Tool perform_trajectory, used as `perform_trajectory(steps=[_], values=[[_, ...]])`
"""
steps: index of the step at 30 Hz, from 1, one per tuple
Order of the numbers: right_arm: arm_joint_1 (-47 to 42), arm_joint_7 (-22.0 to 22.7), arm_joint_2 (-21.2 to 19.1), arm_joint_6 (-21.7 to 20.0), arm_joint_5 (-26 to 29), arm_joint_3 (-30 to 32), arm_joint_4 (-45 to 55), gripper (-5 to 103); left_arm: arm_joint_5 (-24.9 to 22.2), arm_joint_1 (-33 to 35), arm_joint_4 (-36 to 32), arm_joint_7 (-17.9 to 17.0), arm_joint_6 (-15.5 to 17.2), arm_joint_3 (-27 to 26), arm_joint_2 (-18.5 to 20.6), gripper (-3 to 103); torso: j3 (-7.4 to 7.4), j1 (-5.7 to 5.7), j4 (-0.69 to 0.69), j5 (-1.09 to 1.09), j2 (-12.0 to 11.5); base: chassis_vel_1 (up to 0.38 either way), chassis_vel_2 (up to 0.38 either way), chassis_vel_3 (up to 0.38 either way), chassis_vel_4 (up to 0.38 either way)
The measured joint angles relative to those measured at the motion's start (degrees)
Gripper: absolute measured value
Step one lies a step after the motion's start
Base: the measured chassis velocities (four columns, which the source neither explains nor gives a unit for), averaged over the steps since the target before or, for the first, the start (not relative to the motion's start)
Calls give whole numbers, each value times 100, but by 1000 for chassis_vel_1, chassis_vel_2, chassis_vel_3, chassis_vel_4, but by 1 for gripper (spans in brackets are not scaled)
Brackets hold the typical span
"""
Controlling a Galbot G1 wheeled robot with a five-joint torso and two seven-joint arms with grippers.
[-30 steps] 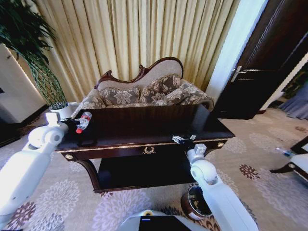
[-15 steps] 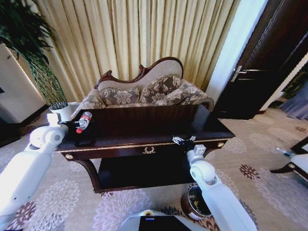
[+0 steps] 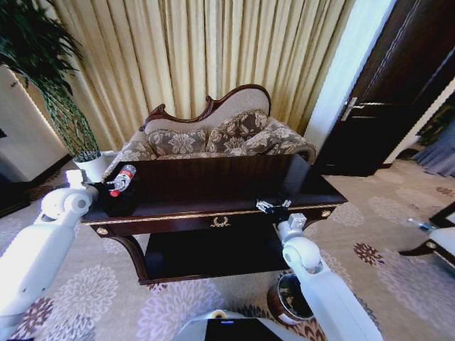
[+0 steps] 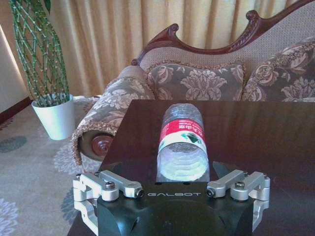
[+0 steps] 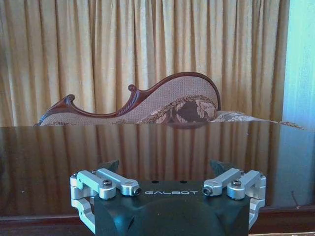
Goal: Move to the front of the table and place the trash on the table into the trash bin.
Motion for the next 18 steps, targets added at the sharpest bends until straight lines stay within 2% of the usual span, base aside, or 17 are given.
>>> perform_trajectory(steps=[18], values=[[-7, -59, -1, 106, 23, 107, -74, 100, 127, -161, 214, 21, -8, 174, -181, 100, 0, 0, 0, 1, 0, 0, 0, 0, 0]])
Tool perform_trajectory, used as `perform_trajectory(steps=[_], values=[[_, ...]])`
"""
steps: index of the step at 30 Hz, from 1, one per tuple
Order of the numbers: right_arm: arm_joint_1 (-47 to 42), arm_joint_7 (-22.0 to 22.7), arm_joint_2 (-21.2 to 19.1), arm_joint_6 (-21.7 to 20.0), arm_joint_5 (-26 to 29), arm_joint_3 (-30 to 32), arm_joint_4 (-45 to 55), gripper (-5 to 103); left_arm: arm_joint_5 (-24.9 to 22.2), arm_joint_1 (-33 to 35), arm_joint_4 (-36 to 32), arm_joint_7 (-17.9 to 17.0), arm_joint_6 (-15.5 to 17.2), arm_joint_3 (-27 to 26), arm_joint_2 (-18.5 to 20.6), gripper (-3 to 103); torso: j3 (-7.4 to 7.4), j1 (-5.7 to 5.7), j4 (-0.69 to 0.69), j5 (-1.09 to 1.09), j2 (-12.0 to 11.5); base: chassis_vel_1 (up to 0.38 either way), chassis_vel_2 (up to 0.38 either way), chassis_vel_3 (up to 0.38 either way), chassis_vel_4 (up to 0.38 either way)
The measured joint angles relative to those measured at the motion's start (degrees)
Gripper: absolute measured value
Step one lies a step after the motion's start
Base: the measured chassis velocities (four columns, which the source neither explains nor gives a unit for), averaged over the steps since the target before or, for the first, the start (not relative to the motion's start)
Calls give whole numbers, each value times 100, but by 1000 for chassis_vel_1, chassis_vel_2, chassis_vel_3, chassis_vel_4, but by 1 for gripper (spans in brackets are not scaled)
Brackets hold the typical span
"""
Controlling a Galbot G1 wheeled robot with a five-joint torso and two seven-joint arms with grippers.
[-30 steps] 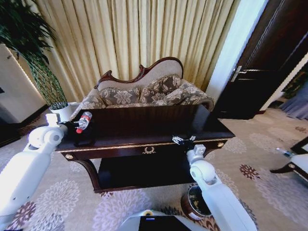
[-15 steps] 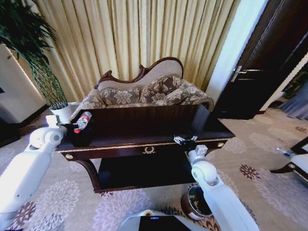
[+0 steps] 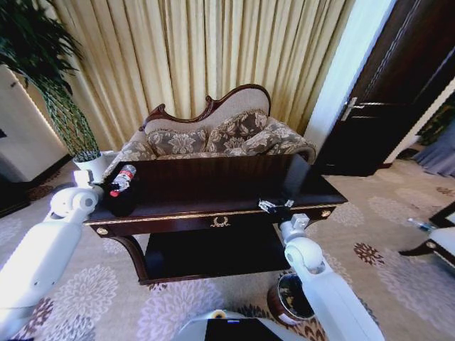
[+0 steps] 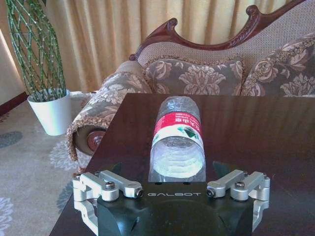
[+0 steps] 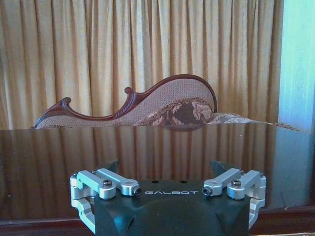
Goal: Move to the front of the table and place the trash on the table into the trash bin.
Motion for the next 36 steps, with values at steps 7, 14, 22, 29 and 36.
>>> perform_trajectory(steps=[7, 14, 22, 29, 36], values=[[22, -144, -34, 70, 43, 37, -9, 100, 30, 0, -23, -3, -1, 4, -61, 77, 0, 0, 0, 0, 0, 0, 0, 0, 0], [56, -158, -59, 70, 81, 73, -31, 100, 24, -11, -55, -6, -3, 3, -92, 56, 0, 0, 0, 0, 0, 0, 0, 0, 0], [92, -66, -25, 48, 262, 9, 97, 100, 565, 354, -322, 694, -847, -124, -102, 34, 0, 0, -1, 0, 0, 0, 0, 0, 0], [176, 31, -187, -211, 949, -171, 657, 100, 1776, 1100, -973, 1734, -2459, -445, -93, 30, -1, 0, 0, 0, 0, 0, 0, 0, 0], [319, 101, -538, -712, 2892, -478, 1470, 100, 2635, 2280, -1837, 2408, -3740, -1007, -90, 30, -1, -1, 1, 0, 0, 0, 0, 0, 0]])
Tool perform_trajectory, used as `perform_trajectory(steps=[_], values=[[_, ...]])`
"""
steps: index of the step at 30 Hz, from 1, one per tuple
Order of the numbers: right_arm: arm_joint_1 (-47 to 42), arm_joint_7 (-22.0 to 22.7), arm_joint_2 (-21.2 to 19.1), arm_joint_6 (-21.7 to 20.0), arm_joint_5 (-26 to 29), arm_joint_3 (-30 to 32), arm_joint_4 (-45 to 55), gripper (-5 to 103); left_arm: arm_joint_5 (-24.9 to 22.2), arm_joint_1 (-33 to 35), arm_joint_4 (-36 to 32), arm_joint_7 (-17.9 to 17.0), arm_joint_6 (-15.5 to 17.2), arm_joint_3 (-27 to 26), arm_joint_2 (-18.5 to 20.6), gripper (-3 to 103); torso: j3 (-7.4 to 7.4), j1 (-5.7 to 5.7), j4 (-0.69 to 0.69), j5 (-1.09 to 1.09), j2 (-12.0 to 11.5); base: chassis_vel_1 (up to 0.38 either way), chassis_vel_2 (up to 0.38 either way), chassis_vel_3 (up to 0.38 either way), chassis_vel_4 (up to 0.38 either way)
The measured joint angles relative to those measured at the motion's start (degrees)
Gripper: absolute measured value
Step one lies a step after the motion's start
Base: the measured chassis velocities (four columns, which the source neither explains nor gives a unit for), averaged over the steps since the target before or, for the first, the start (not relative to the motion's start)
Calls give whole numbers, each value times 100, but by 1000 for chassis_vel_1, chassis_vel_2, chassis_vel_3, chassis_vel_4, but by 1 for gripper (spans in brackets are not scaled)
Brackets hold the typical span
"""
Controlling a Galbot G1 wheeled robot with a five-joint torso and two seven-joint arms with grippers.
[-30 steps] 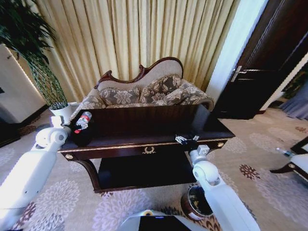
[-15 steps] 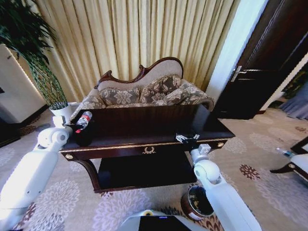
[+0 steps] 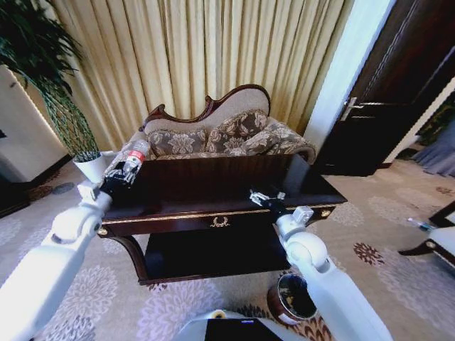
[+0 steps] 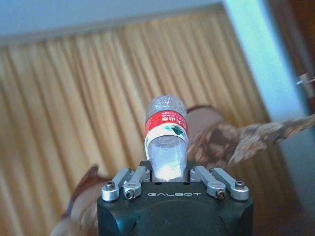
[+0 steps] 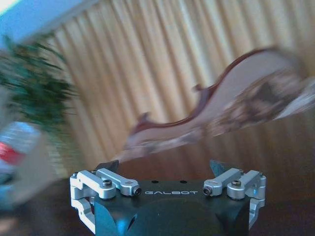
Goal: Move to the front of the table and place the trash on the table into the trash bin.
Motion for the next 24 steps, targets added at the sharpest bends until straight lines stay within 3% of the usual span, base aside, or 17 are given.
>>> perform_trajectory(steps=[2, 4, 5, 7, 8, 10, 12, 13, 14, 16, 19, 24], values=[[51, 9, -40, -58, 268, -17, 85, 100, 64, 97, -82, 28, -127, -33, 13, 30, 0, 0, 1, 0, 0, 0, 0, 0, 0], [283, 116, -151, -212, 1092, -34, 288, 100, 430, 292, -242, 115, -629, -82, 80, 30, 0, 0, 0, 0, 0, 0, 0, 0, 0], [283, 116, -151, -212, 1092, -34, 288, 100, 430, 292, -242, 115, -629, -82, 80, 30, 0, 0, 0, 0, 0, 0, 0, 0, 0], [530, 280, -226, -353, 1849, -37, 414, 100, 1082, 275, -264, 179, -1164, 3, 151, 30, 0, 0, 0, 1, 0, 0, 0, 0, 0], [530, 280, -226, -353, 1849, -37, 414, 100, 1082, 275, -264, 179, -1164, 3, 151, 30, 0, 0, 0, 1, 0, 0, 0, 0, 0], [685, 309, -261, -444, 2385, -37, 490, 100, 1604, 40, -181, 216, -1599, 260, 223, 30, 0, 0, -1, 1, 0, 0, 0, 0, 0], [740, 313, -262, -474, 2558, -41, 516, 100, 1688, -85, -143, 224, -1702, 406, 248, 30, 0, 0, -1, 0, 0, 0, 0, 0, 0], [833, 313, -260, -517, 2788, -67, 543, 100, 1756, -407, -58, 227, -1846, 727, 282, 30, 0, 0, -1, -1, 0, 0, 0, 0, 0], [833, 313, -260, -517, 2788, -67, 543, 100, 1756, -407, -58, 227, -1846, 727, 282, 30, 0, 0, -1, -1, 0, 0, 0, 0, 0], [1054, 164, -231, -584, 2915, -167, 478, 100, 1764, -1119, 80, 241, -1881, 1372, 269, 30, 1, 0, -3, 1, 0, 0, 0, 0, 0], [1144, 94, -212, -612, 2919, -198, 415, 100, 1764, -1317, 108, 260, -1852, 1530, 238, 30, 1, 1, -3, 1, 0, 0, 0, 0, 0], [1873, -183, -102, -745, 2809, -388, -247, 100, 1664, -2161, 224, 224, -1573, 2404, 62, 30, 1, 1, 1, 2, 0, 0, 0, 0, 0]])
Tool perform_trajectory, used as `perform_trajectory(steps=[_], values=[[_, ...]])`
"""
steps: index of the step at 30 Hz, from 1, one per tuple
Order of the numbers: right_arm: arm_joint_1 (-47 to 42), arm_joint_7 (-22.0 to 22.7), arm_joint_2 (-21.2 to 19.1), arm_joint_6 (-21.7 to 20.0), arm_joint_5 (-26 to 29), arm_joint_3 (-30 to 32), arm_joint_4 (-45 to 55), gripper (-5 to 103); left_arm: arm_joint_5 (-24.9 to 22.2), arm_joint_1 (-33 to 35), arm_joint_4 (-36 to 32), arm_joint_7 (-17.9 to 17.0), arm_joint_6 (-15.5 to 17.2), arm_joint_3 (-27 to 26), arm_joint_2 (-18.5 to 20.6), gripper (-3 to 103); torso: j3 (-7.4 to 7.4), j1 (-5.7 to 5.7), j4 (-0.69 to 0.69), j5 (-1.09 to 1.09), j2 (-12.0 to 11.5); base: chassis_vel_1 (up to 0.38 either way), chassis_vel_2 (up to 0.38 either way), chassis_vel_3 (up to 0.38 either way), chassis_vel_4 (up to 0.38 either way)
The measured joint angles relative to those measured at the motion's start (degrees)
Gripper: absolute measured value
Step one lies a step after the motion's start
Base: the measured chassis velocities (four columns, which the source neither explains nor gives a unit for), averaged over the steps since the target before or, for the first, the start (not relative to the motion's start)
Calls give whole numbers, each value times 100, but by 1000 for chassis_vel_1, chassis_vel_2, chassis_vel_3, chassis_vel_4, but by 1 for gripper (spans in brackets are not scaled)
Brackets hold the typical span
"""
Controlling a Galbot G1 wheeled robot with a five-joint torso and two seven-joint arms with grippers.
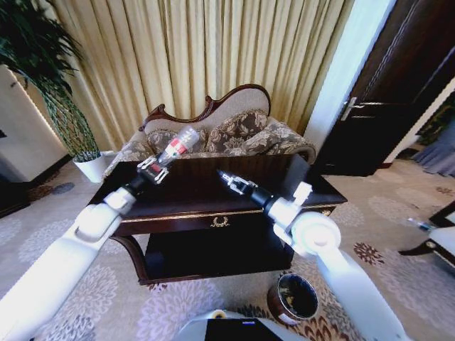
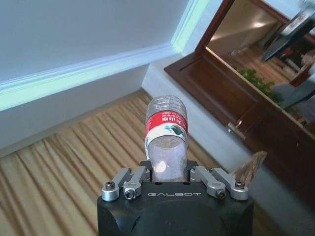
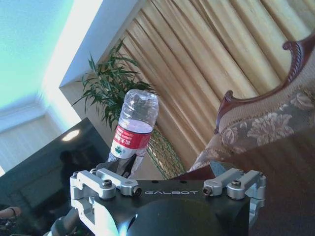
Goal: Move to the front of the table and place the trash on the table into the trash bin.
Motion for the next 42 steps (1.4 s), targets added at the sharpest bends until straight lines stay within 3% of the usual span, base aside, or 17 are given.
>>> perform_trajectory(steps=[8, 15, 37, 40, 42], values=[[1364, -249, 189, -64, -165, -308, -1010, 100, -98, -667, 186, -100, 241, 701, -207, 30, 1, 1, -1, -2, -1, 0, 0, 0, 0], [1906, -279, 338, -97, -301, -559, -1382, 100, -131, -842, 218, -122, 321, 951, -252, 30, 0, 0, -1, -2, -1, 0, 0, 0, 0], [2210, -100, 932, -74, -858, -974, -1697, 101, -313, -1010, 21, -226, 485, 1303, -177, 30, -1, 0, -2, -2, 0, 0, 0, 0, 0], [2236, -76, 992, -36, -928, -1010, -1748, 87, -331, -926, -12, -232, 469, 1256, -106, 30, -1, -1, 0, -2, 0, 0, 0, 0, 0], [2244, -74, 1007, -30, -951, -1022, -1757, 87, -339, -904, -21, -232, 463, 1228, -85, 30, -1, -1, 0, -3, 0, 0, 0, 0, 0]])
